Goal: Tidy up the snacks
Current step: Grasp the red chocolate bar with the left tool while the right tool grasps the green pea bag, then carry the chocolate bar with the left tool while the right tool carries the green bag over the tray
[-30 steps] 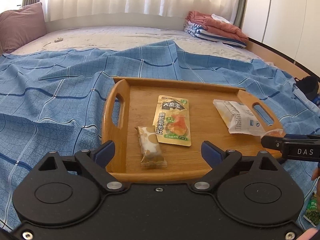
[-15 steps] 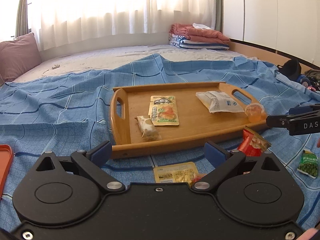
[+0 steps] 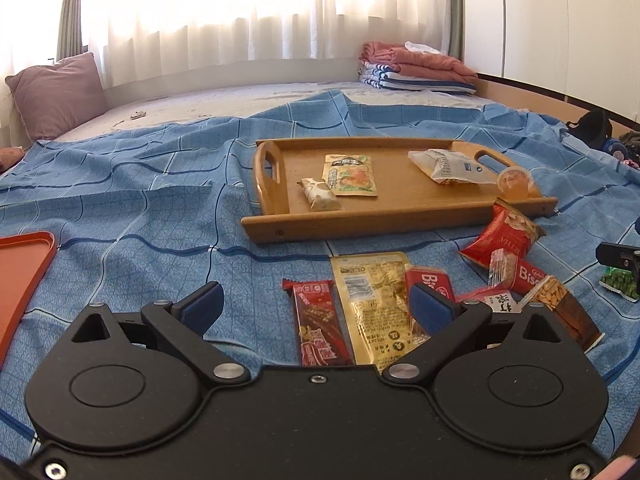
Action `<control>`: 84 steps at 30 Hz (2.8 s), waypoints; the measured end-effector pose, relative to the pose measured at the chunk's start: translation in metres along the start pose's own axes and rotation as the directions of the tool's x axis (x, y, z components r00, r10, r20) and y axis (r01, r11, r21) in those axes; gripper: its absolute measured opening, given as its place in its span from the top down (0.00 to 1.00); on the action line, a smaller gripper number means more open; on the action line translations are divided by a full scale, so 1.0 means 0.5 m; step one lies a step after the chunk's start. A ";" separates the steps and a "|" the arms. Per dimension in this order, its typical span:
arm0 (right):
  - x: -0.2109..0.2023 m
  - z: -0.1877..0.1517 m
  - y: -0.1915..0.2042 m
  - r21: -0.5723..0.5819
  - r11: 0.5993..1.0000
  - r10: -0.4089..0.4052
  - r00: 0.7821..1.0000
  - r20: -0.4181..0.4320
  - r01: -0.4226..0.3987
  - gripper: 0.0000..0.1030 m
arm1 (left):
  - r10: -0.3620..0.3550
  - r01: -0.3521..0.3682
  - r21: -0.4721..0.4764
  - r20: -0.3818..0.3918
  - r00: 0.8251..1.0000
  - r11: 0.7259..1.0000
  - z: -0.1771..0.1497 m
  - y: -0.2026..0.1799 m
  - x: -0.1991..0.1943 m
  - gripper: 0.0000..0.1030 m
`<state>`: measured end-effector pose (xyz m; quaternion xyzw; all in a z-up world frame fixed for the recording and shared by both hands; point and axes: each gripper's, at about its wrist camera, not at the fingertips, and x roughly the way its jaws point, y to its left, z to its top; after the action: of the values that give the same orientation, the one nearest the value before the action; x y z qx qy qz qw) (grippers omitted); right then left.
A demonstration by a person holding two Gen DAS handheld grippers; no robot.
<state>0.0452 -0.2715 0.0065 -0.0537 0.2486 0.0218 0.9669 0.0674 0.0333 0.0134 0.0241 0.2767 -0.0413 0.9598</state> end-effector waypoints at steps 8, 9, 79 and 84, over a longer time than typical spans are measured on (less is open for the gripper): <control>0.000 -0.046 -0.008 -0.004 0.999 -0.034 0.999 -0.032 0.034 0.00 | 0.032 -0.033 -0.011 -0.018 0.999 0.999 -0.028 0.010 0.001 0.04; 0.001 -0.050 -0.009 -0.003 0.999 -0.035 0.999 -0.036 0.034 0.00 | 0.035 -0.036 -0.012 -0.020 0.999 0.999 -0.030 0.011 0.003 0.04; 0.119 0.263 -0.007 0.195 0.968 0.160 0.987 -0.001 -0.157 0.44 | -0.108 0.106 -0.124 -0.011 0.994 0.987 0.280 0.018 0.116 0.78; 0.183 0.304 0.025 0.190 0.958 0.223 0.974 -0.033 -0.213 0.44 | -0.098 0.091 -0.152 -0.044 0.994 0.984 0.320 0.022 0.196 0.78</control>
<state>0.1971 -0.2405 0.0933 0.0635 0.2800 0.1035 0.9523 0.2356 0.0266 0.0966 -0.0600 0.3044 -0.0652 0.9484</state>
